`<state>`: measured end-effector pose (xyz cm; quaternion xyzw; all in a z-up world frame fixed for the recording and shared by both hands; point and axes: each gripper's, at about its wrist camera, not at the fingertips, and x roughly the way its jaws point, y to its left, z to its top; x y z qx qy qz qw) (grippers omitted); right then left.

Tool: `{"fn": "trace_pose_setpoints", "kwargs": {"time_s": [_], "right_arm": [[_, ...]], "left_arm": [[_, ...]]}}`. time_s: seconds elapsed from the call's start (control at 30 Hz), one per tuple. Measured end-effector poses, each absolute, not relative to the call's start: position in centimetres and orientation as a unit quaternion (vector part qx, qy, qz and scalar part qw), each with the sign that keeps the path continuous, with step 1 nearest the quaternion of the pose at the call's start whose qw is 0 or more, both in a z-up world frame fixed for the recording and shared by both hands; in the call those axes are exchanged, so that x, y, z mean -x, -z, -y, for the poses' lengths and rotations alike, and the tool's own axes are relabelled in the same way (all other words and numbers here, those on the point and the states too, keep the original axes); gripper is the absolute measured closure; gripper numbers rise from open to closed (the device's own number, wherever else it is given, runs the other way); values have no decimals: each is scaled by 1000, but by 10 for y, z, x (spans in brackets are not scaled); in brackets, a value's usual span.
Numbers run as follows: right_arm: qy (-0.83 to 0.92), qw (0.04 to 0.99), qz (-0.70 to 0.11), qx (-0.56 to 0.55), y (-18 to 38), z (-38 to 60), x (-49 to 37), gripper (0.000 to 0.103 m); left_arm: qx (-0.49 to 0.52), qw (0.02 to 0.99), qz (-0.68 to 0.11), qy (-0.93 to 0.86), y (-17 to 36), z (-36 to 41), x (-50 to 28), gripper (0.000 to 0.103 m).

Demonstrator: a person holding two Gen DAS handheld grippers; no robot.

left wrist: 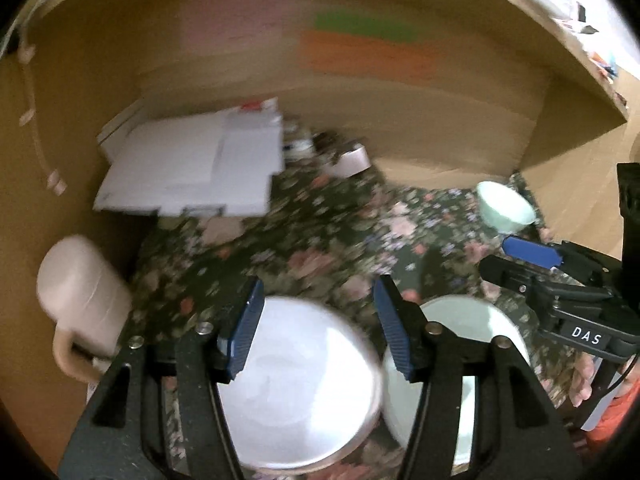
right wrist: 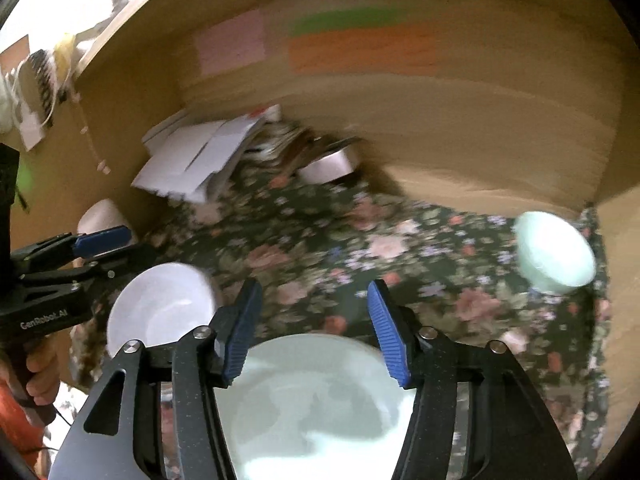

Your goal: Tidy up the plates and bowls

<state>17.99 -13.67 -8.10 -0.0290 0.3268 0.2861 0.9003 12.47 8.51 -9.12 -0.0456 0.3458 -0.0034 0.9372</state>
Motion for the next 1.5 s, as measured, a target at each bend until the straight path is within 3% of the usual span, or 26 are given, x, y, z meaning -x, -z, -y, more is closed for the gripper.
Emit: {"fn": "trace_pose_setpoints", "kwargs": {"time_s": [0.23,0.37,0.53,1.33,1.43,1.5], "right_arm": [[-234,921,-311,18,72,184,-202,44],[-205,929,-308,11,74,207,-219,44],[-167,933,-319,-2,83,236,-247,44],[-24,906,-418,-63,171,316,-359,42],[-35,894,-438,-90,183,325,-365,44],[-45,888,-445,-109,186,329,-369,55]], "left_arm": [[39,939,-339,36,80,-44,-158,44],[36,943,-327,40,76,-21,-177,34],[27,943,-328,50,76,2,-208,32],[-37,907,-412,83,128,58,-325,32],[-36,904,-417,87,133,60,-328,32],[-36,903,-419,89,136,61,-330,32]]}}
